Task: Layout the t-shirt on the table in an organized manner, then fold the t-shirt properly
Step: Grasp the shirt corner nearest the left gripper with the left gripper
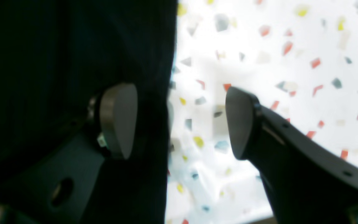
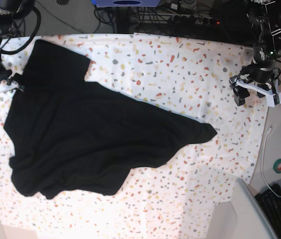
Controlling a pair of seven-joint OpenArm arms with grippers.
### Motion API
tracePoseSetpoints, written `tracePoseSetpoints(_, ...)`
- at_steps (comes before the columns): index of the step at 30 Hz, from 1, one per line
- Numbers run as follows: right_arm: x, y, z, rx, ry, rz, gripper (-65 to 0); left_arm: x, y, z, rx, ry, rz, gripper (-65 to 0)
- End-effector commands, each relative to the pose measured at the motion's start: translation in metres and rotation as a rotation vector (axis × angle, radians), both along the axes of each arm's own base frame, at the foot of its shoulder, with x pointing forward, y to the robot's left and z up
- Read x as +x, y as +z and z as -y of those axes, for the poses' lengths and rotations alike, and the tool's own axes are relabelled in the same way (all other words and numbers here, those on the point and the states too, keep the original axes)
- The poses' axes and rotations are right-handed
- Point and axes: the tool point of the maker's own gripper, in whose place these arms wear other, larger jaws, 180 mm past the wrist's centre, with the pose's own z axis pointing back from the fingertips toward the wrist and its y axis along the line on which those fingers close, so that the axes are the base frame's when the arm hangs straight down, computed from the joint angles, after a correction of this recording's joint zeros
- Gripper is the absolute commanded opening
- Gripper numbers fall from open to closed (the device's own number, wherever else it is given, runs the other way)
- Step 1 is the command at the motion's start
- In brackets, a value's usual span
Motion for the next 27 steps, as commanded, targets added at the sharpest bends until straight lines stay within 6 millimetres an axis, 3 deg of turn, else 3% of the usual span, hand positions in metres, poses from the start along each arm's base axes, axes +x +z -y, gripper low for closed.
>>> tracePoseSetpoints(1,0.007,0.009,0.001,-0.008,0.005,0.04,-23.1,0.009,0.013,-0.007,0.026,-0.004,0.043,-16.3)
tracePoseSetpoints(6,-0.009,-0.013,-0.016,0.044,0.002,-0.015,-23.1,0.009,0.014,-0.008,0.027,-0.005,0.044,-16.3)
tracePoseSetpoints(11,-0.013,-0.027,-0.064,0.079,0.142,-0.062,-23.7,0.009,0.013,-0.008,0.027,-0.004,0.043,-16.3)
tracePoseSetpoints(17,-0.024,-0.043,-0.073,0.111,0.145,-0.107,-25.1,0.006,0.009,-0.003,0.014,-0.008,0.034,-15.3)
tracePoseSetpoints(20,-0.029,-0.047,-0.073,0.118,0.144,-0.121,-38.0,0.009,0.0,0.022,-0.009,-0.073,0.014,-15.1)
tracePoseSetpoints(23,-0.029,-0.046,-0.073,0.116,0.146,-0.12,-63.2,0.012,-0.01,0.055,-0.043,-0.15,-0.005,-15.1)
tracePoseSetpoints(25,-0.029,-0.046,-0.073,0.117,0.145,-0.119,-65.0,0.015,-0.014,0.074,-0.082,-0.157,0.004,-15.1)
tracePoseSetpoints(27,-0.029,-0.046,-0.073,0.117,0.145,-0.119,-65.0,0.021,-0.012,0.079,-0.117,-0.111,0.036,-15.1)
